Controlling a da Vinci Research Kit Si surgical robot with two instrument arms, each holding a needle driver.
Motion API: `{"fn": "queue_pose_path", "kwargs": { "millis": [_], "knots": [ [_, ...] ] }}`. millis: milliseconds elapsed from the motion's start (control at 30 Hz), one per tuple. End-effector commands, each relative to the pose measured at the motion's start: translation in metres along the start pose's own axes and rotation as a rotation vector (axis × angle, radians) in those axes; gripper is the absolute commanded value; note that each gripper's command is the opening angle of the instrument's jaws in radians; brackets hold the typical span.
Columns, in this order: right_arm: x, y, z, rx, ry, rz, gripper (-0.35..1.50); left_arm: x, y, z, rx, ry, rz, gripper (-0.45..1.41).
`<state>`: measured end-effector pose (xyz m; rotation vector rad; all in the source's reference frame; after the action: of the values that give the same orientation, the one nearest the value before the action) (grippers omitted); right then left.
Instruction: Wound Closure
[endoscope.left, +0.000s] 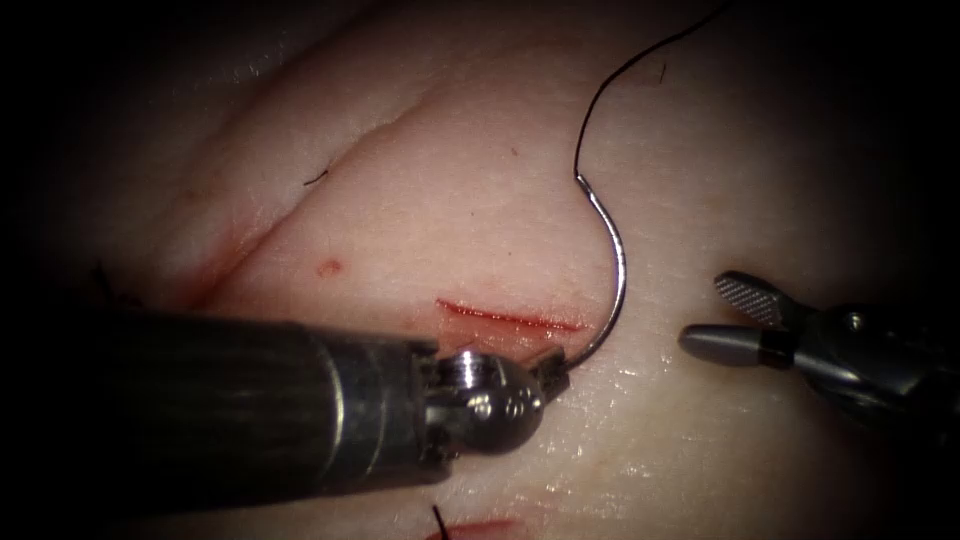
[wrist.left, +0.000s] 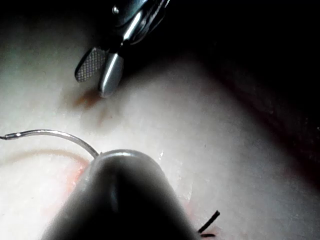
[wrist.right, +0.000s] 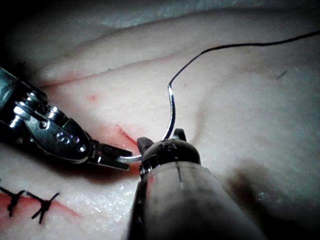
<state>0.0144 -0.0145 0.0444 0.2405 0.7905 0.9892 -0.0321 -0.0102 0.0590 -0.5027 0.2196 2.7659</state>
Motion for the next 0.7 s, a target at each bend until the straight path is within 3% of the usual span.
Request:
{"fn": "queue_pose_path", "kwargs": {
  "millis": [33, 133, 400, 700],
  "knots": [
    [0.0014, -0.0003, 0.0014, -0.033, 0.000, 0.009, 0.54, 0.0005, 0.0003, 0.0005, 0.021, 0.000, 0.015, -0.45],
    [0.0025, -0.0004, 0.0024, -0.083, -0.007, 0.024, 0.82, 0.0008, 0.0004, 0.0004, 0.064, 0.002, 0.059, -0.45],
    [0.0041, -0.0007, 0.0058, -0.116, -0.008, 0.053, 1.02, 0.0008, 0.0004, 0.0002, 0.120, -0.004, 0.132, -0.45],
    [0.0039, 0.0005, 0.0079, -0.132, -0.022, 0.024, 0.94, 0.0010, 0.0003, -0.0003, 0.140, 0.016, 0.165, -0.45]
  ]
}}
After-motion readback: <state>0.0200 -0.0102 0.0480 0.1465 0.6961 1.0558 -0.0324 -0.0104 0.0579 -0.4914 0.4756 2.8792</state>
